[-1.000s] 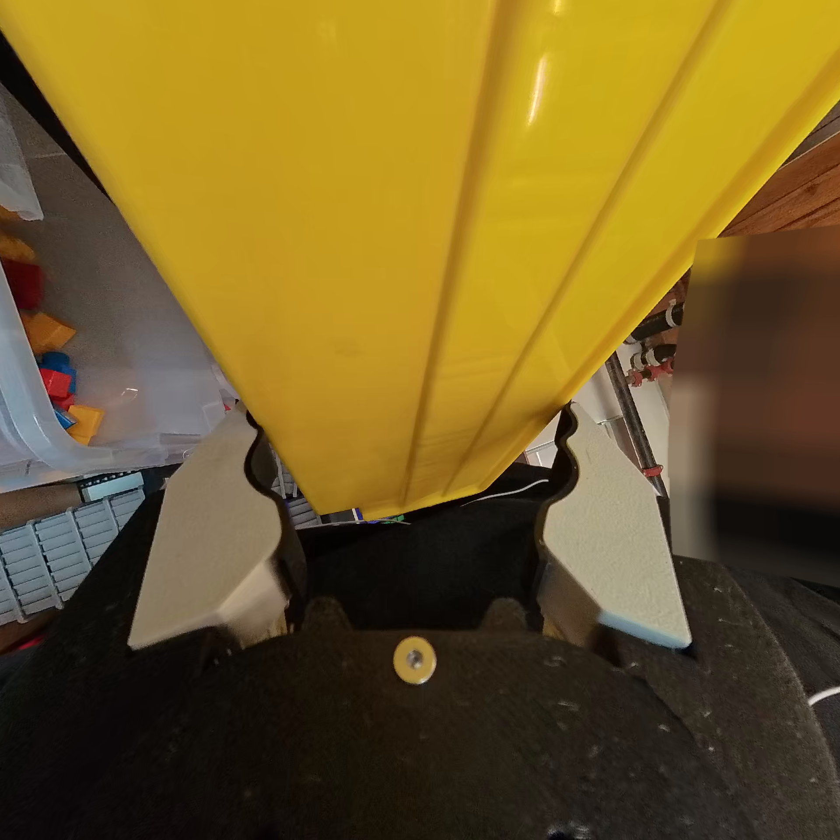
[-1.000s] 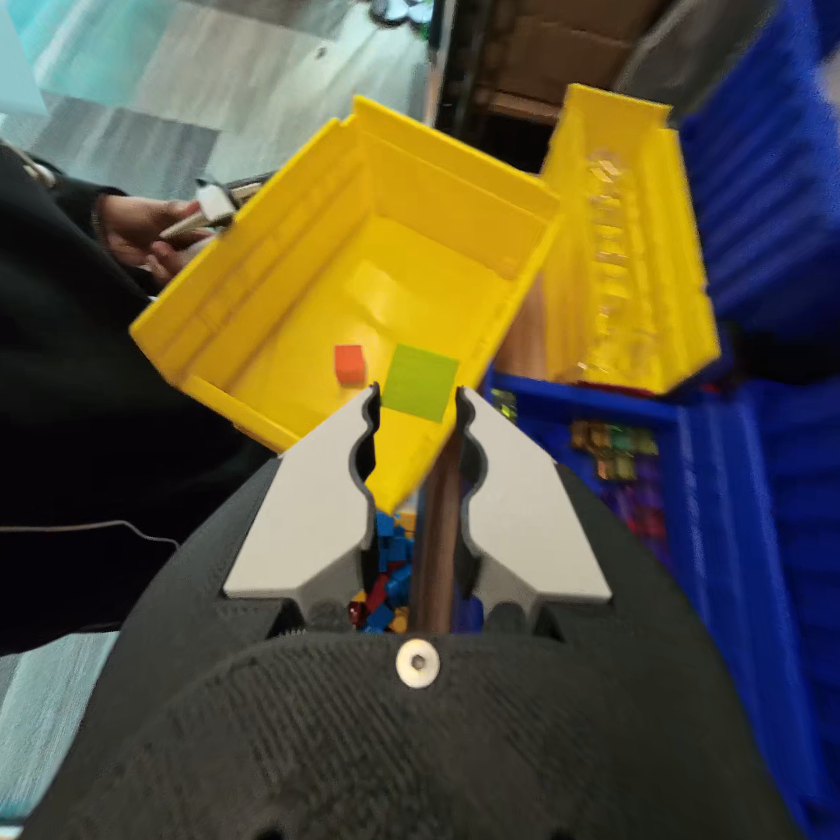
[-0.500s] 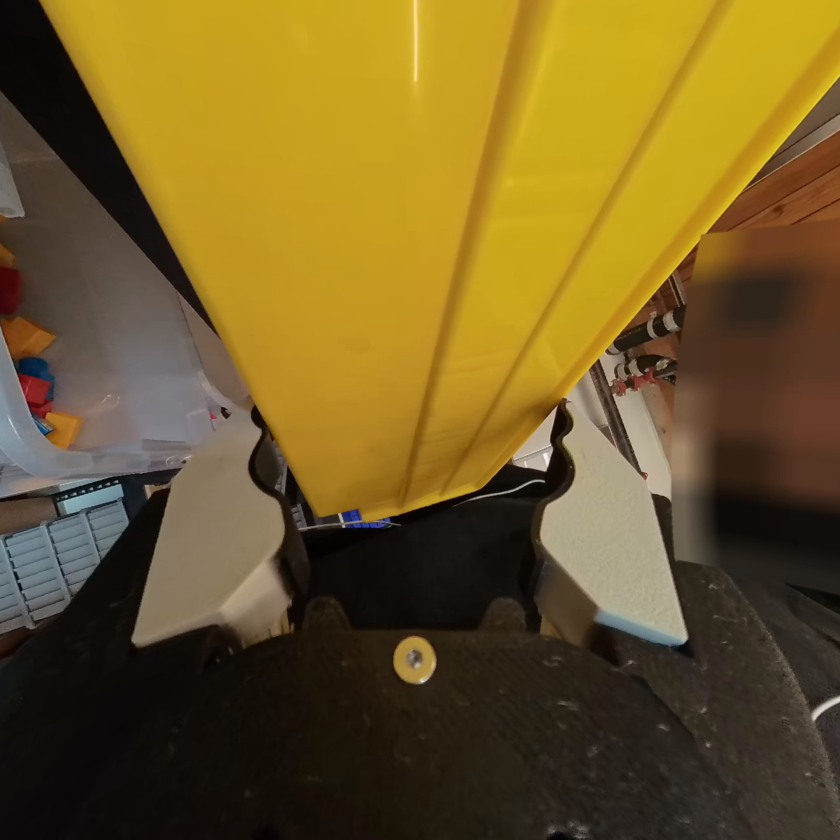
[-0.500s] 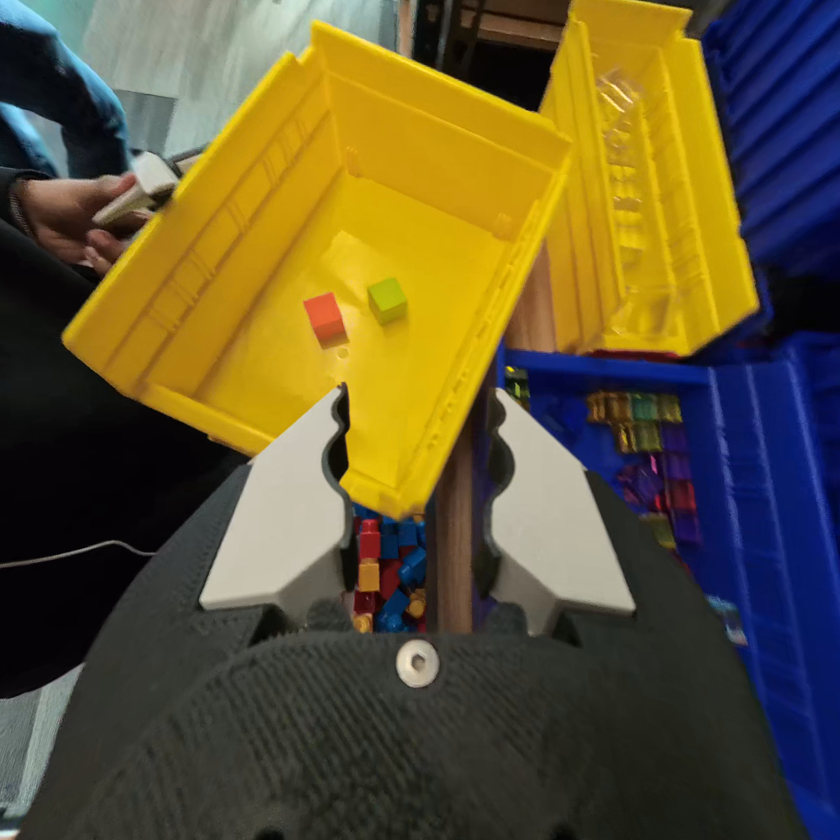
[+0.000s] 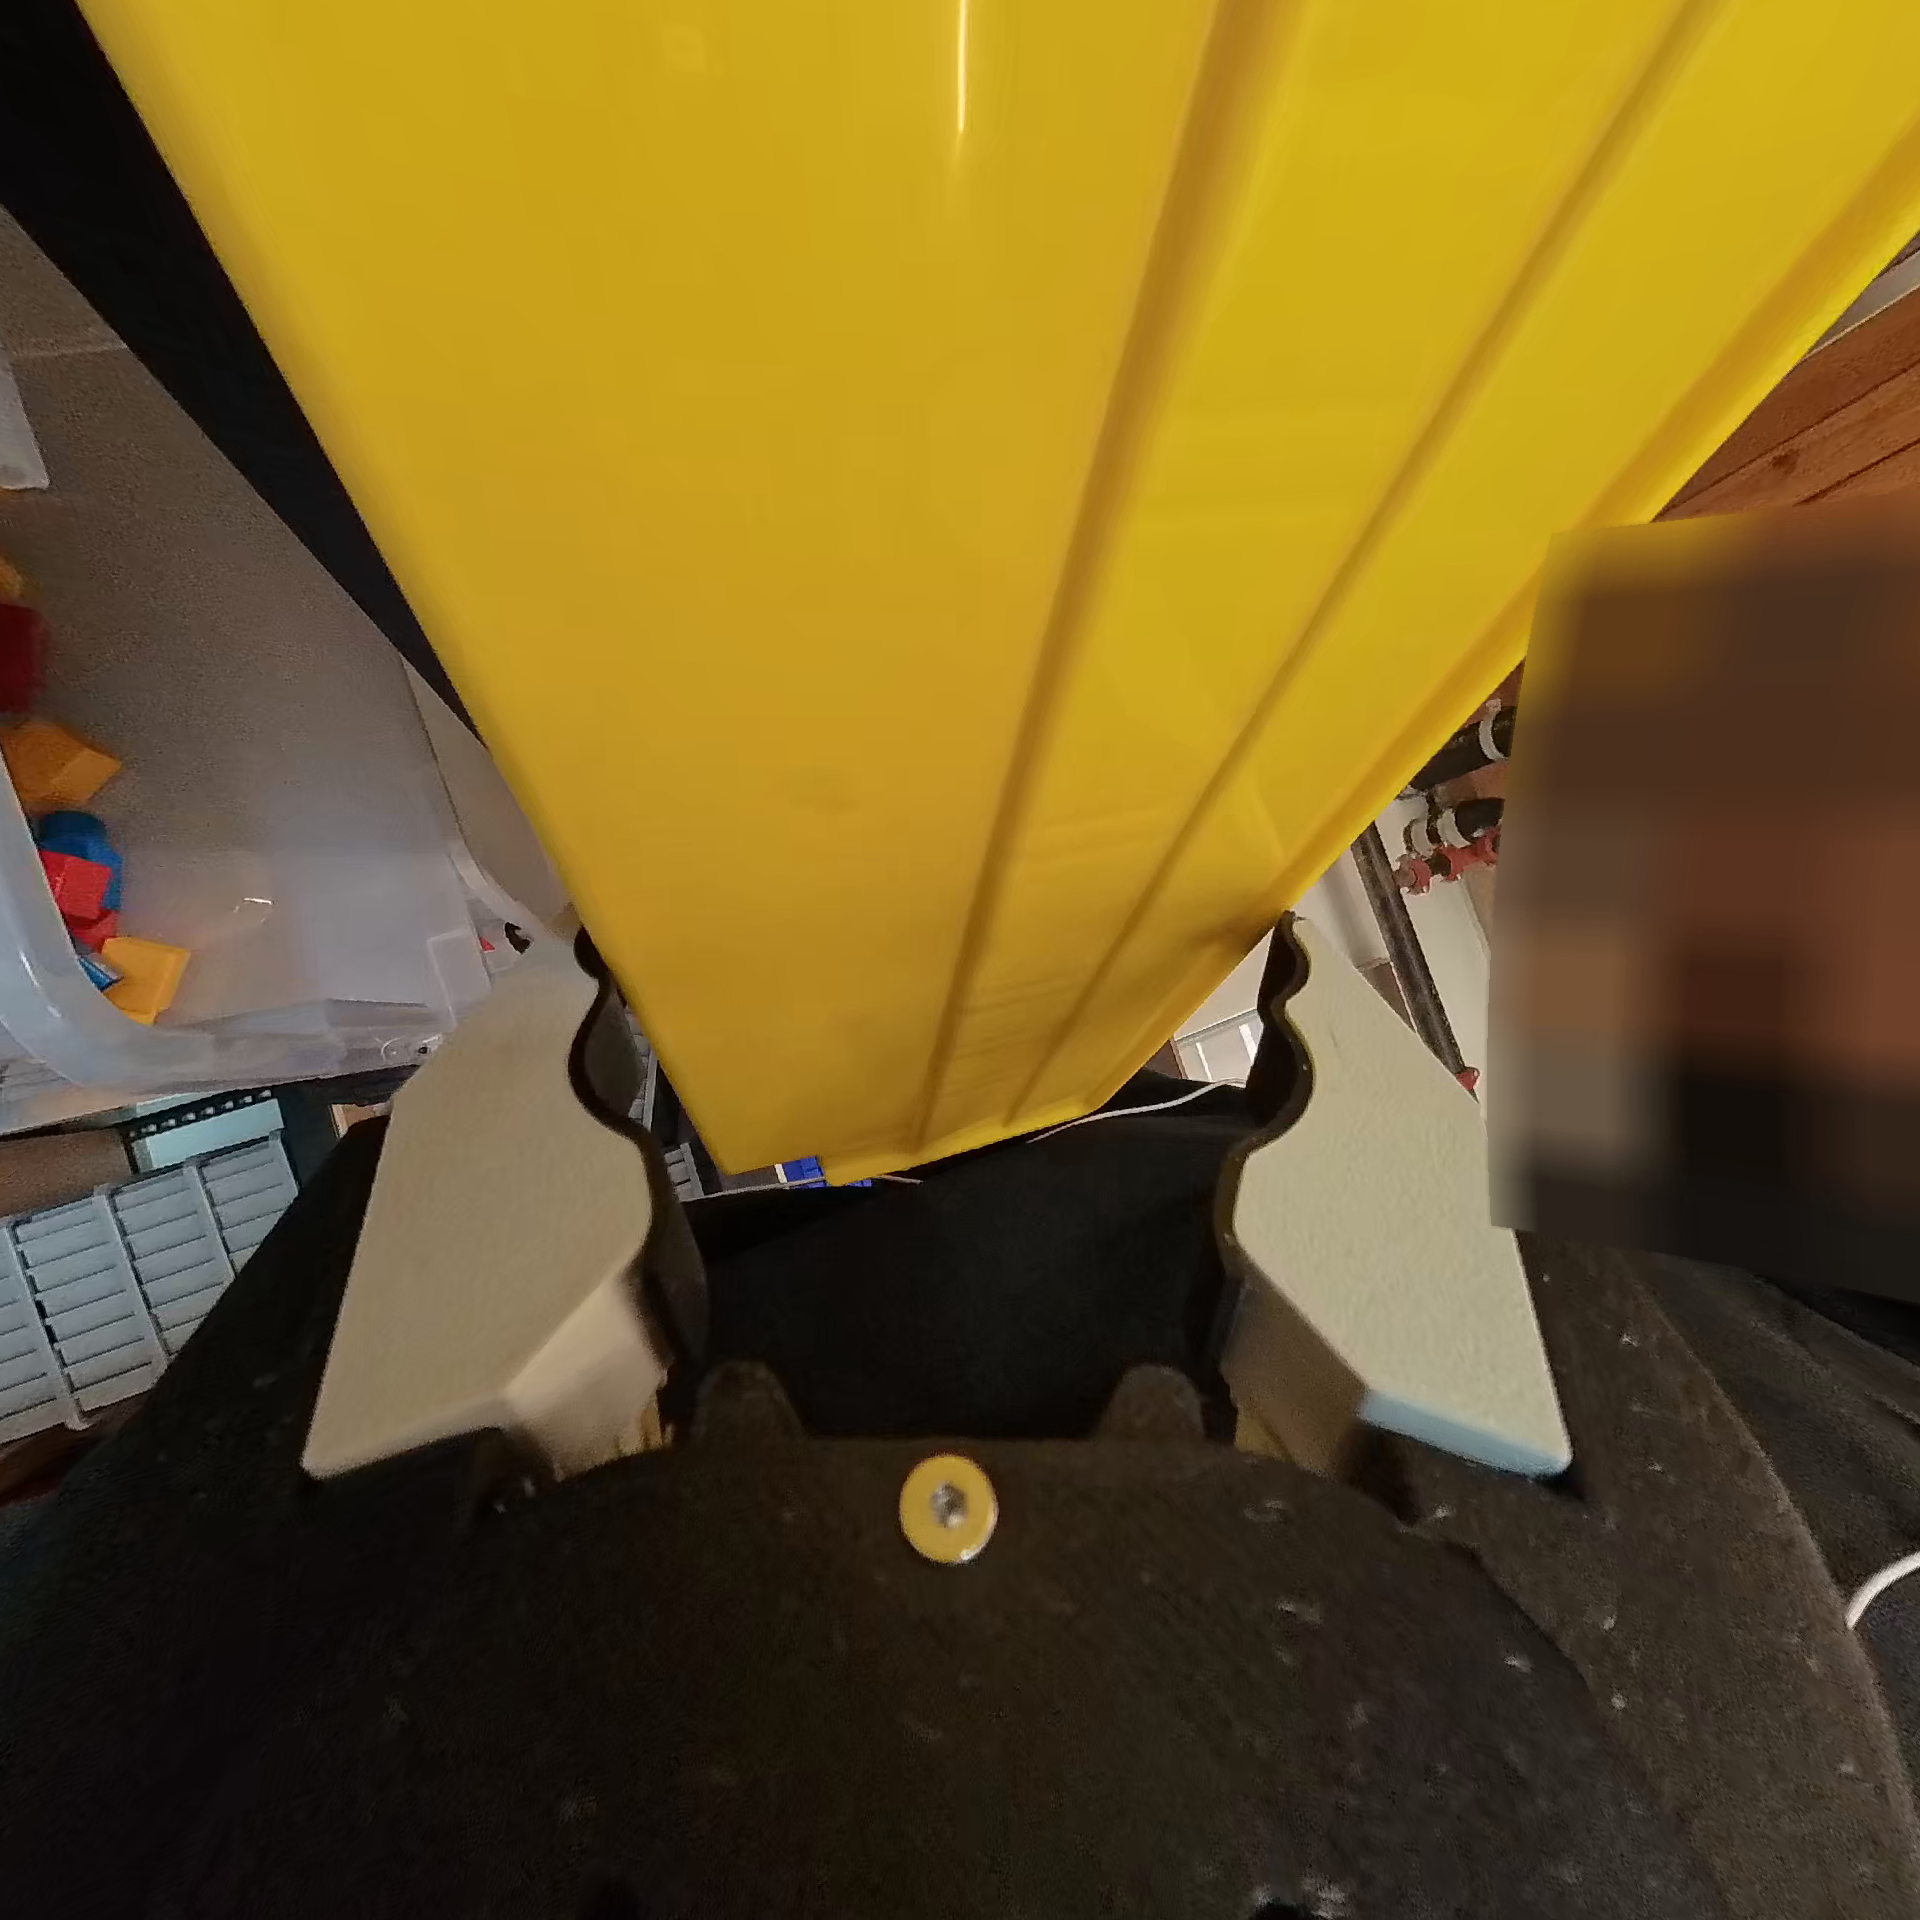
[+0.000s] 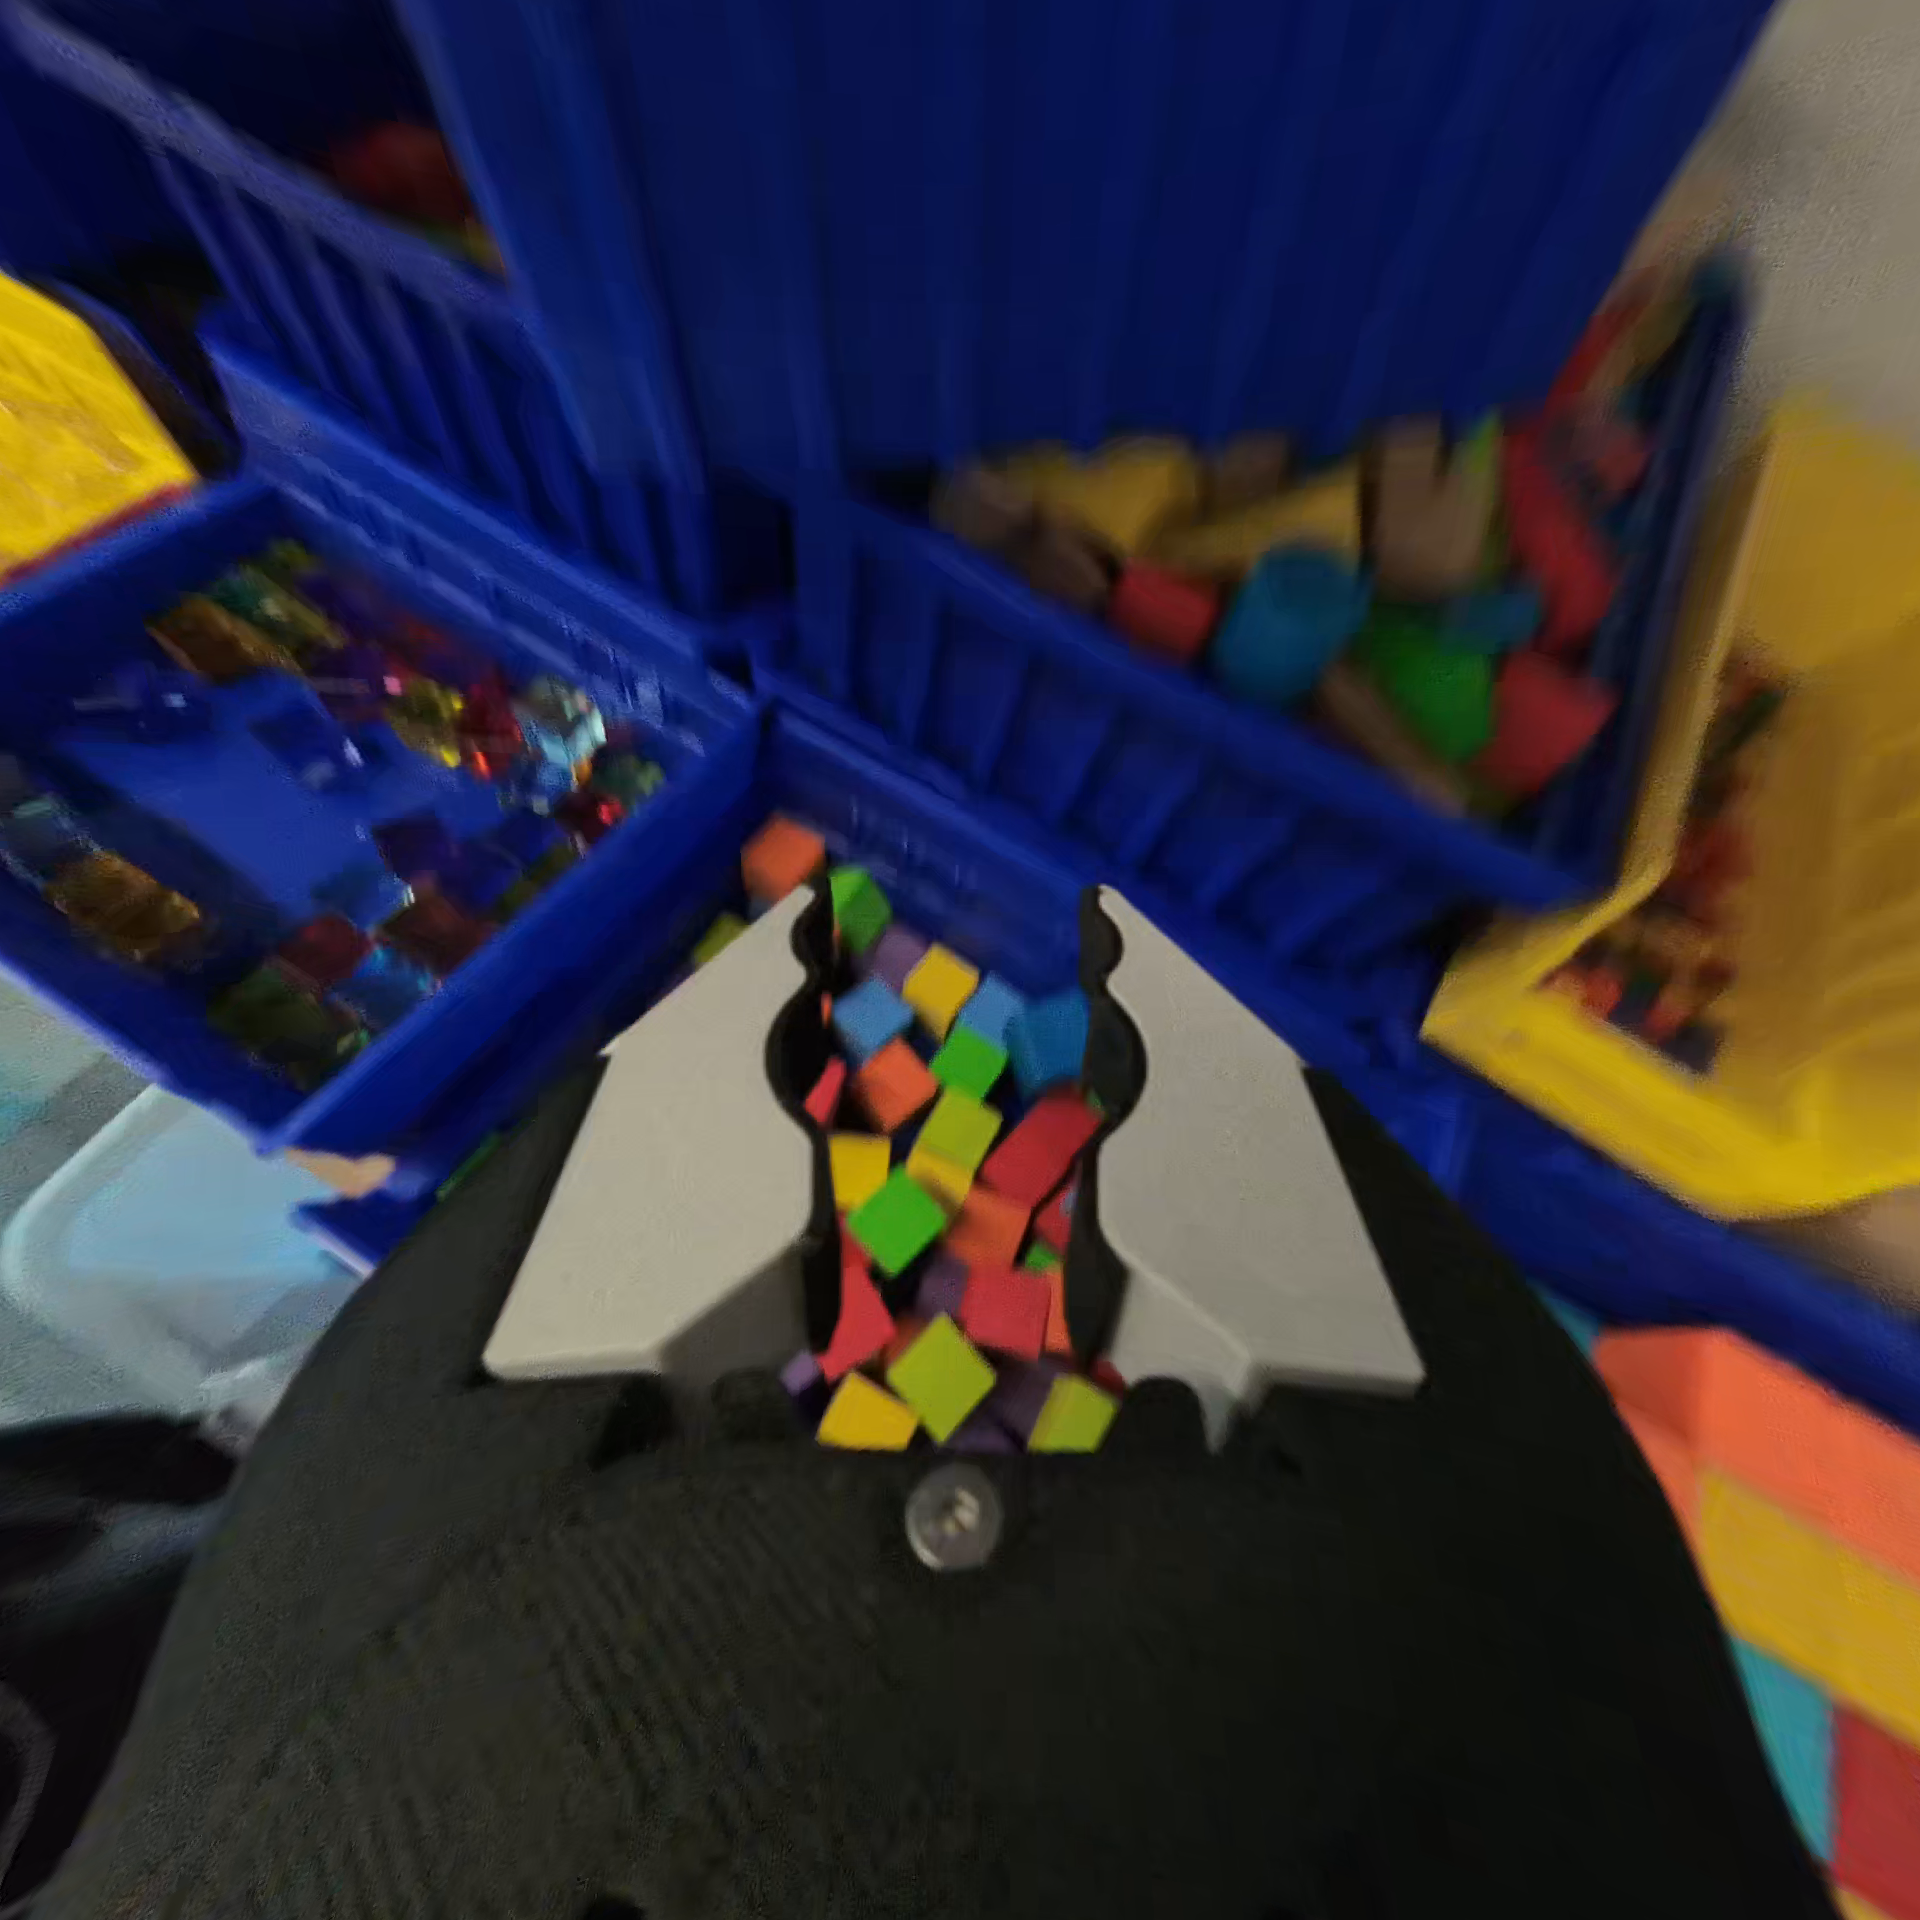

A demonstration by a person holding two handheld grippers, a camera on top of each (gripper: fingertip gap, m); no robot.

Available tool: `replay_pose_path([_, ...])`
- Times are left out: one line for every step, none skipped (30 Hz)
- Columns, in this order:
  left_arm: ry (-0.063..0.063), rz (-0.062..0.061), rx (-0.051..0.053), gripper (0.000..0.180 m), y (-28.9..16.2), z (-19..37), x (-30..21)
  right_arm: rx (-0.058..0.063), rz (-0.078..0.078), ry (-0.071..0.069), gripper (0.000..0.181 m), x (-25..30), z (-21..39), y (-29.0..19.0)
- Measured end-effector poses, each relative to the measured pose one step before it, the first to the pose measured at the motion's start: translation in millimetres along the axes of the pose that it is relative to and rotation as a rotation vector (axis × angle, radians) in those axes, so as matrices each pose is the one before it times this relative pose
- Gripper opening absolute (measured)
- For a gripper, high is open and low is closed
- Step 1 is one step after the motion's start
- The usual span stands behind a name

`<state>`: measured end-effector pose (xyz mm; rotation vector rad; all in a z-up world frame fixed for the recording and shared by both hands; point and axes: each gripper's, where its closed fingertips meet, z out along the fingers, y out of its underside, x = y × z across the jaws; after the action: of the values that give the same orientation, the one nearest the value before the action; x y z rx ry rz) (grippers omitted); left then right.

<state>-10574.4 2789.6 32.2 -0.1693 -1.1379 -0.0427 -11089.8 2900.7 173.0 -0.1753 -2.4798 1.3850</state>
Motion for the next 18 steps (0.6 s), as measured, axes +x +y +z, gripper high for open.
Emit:
replay_pose_path([0.0006,0.0003,-0.0027,0.119,0.26,0.03,-0.38,-0.0739,0.0564,-0.0230,0.046,6.70,9.64,24.33])
replay_pose_path([-0.0006,-0.0003,-0.0031,0.119,-0.13,0.34,-0.61,-0.0814,0.0168,-0.0031,0.046,5.22,11.30,23.82])
replay_pose_path([-0.0009,-0.0008,-0.0028,0.119,0.65,0.02,0.09,-0.0848,-0.0220,0.0149,0.048,3.55,11.93,22.43])
replay_pose_path([-0.0016,-0.0005,-0.0011,0.119,0.06,0.34,0.28,-0.0840,-0.0441,0.0103,0.049,-0.76,10.95,19.66])
replay_pose_path([-0.0004,-0.0007,0.0002,0.119,-0.02,-0.18,0.52,-0.0776,-0.0377,-0.0001,0.049,-3.79,8.93,15.73])
replay_pose_path([-0.0001,-0.0013,0.0018,0.119,-0.27,-0.48,0.46,-0.0662,-0.0176,-0.0211,0.054,-6.71,6.83,11.43])
replay_pose_path([-0.0002,-0.0009,0.0035,0.119,-0.43,-0.26,0.60,-0.0515,0.0004,-0.0406,0.056,-8.55,5.22,7.38])
replay_pose_path([-0.0008,-0.0006,0.0026,0.119,-0.25,0.07,-0.12,-0.0448,0.0104,-0.0447,0.057,-7.95,4.47,5.77])
replay_pose_path([-0.0007,-0.0007,0.0027,0.119,0.09,0.55,-0.38,-0.0469,0.0139,-0.0327,0.057,-4.57,4.31,5.62])
replay_pose_path([-0.0006,0.0005,0.0016,0.119,0.05,0.39,-0.32,-0.0461,0.0114,-0.0117,0.054,-0.34,4.51,5.28])
replay_pose_path([0.0002,0.0001,0.0017,0.119,0.07,0.17,-0.18,-0.0366,0.0035,-0.0063,0.034,1.13,4.01,3.82])
replay_pose_path([0.0007,0.0003,0.0011,0.119,0.17,-0.06,0.17,-0.0057,0.0041,-0.0114,0.022,0.26,1.86,-1.06])
replay_pose_path([0.0005,0.0002,0.0006,0.119,-0.15,-0.24,0.17,0.0428,0.0135,-0.0179,0.000,-0.97,-3.02,-8.64])
replay_pose_path([-0.0002,-0.0003,0.0006,0.119,-0.26,-0.23,0.43,0.0756,0.0171,-0.0102,0.000,-0.95,-7.67,-13.68])
replay_pose_path([-0.0005,-0.0006,0.0001,0.119,-0.04,-0.01,0.42,0.0827,0.0074,-0.0218,0.000,-4.79,-9.75,-15.87])
replay_pose_path([-0.0009,-0.0011,-0.0001,0.119,-0.21,0.00,0.26,0.0811,-0.0028,-0.0394,0.000,-10.32,-10.08,-16.96])
replay_pose_path([-0.0006,-0.0008,-0.0004,0.120,-0.06,-0.01,0.28,0.0675,-0.0127,-0.0206,0.000,-10.15,-8.81,-16.15])
replay_pose_path([0.0000,-0.0003,-0.0005,0.120,-0.04,0.04,-0.03,0.0379,-0.0292,0.0160,0.000,-5.96,-6.73,-12.29])
